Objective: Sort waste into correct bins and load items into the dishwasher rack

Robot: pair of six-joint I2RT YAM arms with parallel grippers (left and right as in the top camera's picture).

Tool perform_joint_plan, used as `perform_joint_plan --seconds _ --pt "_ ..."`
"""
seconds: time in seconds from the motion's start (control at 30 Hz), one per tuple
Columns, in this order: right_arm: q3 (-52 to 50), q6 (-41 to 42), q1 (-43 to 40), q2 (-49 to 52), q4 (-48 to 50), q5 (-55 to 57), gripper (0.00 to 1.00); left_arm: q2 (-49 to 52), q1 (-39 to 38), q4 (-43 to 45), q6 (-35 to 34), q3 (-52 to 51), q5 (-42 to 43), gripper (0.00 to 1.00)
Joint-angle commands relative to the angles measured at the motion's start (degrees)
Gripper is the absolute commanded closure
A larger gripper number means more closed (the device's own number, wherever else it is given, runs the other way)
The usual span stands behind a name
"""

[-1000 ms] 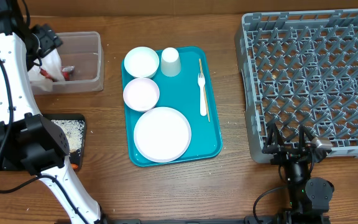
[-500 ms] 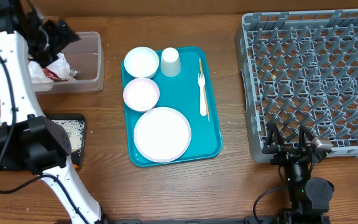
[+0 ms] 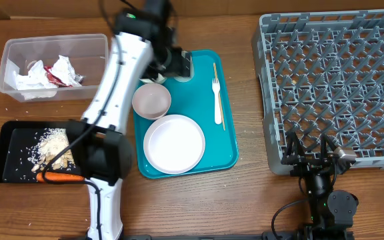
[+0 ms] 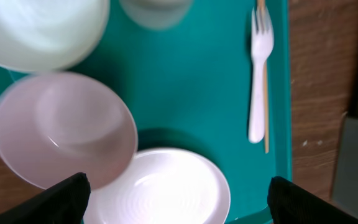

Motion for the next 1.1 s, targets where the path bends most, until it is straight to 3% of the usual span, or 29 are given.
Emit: perform_joint_plan --seconds 0.0,0.1,0.37,0.57,0.67,0.9,1.07 --pt "-0.6 -0.2 -0.4 -0.4 0.2 0.7 0.00 0.0 -4.2 0.0 -5.9 -5.9 -11.0 0.07" --pt "-0.6 -0.2 -0.4 -0.4 0.2 0.7 0.00 0.0 -5.7 -0.1 -8.8 -8.0 -13.7 0.07" --pt "-0.6 -0.2 -0.4 -0.4 0.2 0.7 0.00 0.0 -3.1 -1.4 -8.7 -8.2 -12.5 0.03" --pt "-0.6 -0.2 -0.4 -0.4 0.2 0.7 0.00 0.0 -3.0 -1.7 2.3 -8.4 -0.9 0.00" --pt "-0.6 -0.2 -0.4 -0.4 0.2 0.7 0.00 0.0 -3.7 -1.6 2.7 -8.4 0.8 0.00" --pt "-0.6 -0.2 -0.4 -0.4 0.2 0.7 0.00 0.0 -5.0 1.5 1.1 -8.4 -1.7 0.01" --pt "-0.6 -0.2 -0.4 -0.4 0.2 0.7 0.00 0.0 -5.0 11.7 -1.7 -8.4 -7.1 0.02"
